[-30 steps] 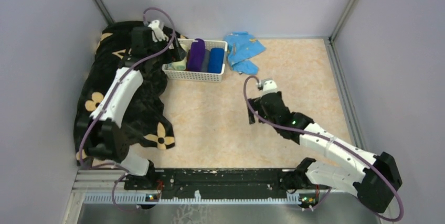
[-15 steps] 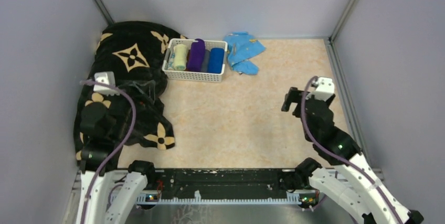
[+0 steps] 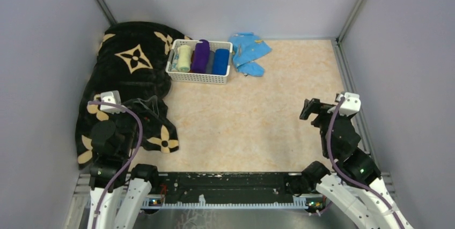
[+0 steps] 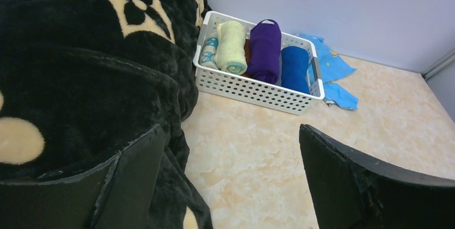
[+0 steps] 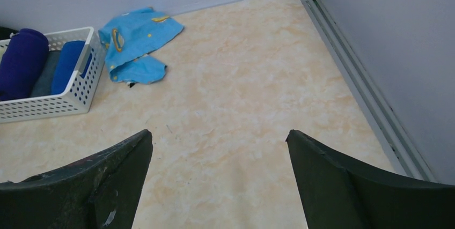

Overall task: Roll the towels
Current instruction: Reset both arms

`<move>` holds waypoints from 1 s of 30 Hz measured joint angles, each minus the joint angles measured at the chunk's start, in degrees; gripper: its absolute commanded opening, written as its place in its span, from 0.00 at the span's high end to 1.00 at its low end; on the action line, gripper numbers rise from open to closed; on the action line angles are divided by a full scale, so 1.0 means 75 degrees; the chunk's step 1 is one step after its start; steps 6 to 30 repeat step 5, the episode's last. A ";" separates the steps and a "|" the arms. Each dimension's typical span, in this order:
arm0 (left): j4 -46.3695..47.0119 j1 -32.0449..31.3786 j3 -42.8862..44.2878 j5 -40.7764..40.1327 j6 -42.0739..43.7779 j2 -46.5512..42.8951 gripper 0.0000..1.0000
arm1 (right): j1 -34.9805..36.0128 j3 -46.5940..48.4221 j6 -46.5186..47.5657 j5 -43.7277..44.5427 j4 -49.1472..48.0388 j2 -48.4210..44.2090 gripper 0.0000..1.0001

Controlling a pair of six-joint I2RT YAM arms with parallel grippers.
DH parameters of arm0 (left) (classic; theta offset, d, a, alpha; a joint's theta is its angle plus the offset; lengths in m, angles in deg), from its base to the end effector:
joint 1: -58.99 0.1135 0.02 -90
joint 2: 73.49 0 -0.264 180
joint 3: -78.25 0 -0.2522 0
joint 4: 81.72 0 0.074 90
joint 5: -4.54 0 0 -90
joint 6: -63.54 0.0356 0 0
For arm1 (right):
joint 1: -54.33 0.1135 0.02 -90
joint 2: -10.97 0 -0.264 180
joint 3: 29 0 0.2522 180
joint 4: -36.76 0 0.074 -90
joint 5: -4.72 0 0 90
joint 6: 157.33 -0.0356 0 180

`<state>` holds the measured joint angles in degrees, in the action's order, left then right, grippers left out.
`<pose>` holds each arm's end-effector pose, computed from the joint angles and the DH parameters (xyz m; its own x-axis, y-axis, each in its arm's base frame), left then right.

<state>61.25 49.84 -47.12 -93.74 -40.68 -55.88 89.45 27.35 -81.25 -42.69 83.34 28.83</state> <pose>0.0788 -0.0075 0.3452 -0.0039 -0.2456 -0.9694 0.0147 0.9693 -0.2456 0.0673 0.0179 0.3373 -0.0818 0.1590 -0.9839 0.1485 0.9781 0.1457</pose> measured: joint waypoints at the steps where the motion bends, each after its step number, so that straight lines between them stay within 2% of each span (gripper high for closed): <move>1: -0.0003 0.0000 -0.0035 0.0015 -0.0012 0.0009 0.00 | 0.0000 -0.0032 0.0003 0.0003 -0.0020 -0.0012 0.04; 30: 0.0000 0.0000 -0.0047 0.0064 -0.0015 0.0055 0.00 | 0.0000 -0.0032 0.0038 0.0009 -0.0032 -0.0064 0.04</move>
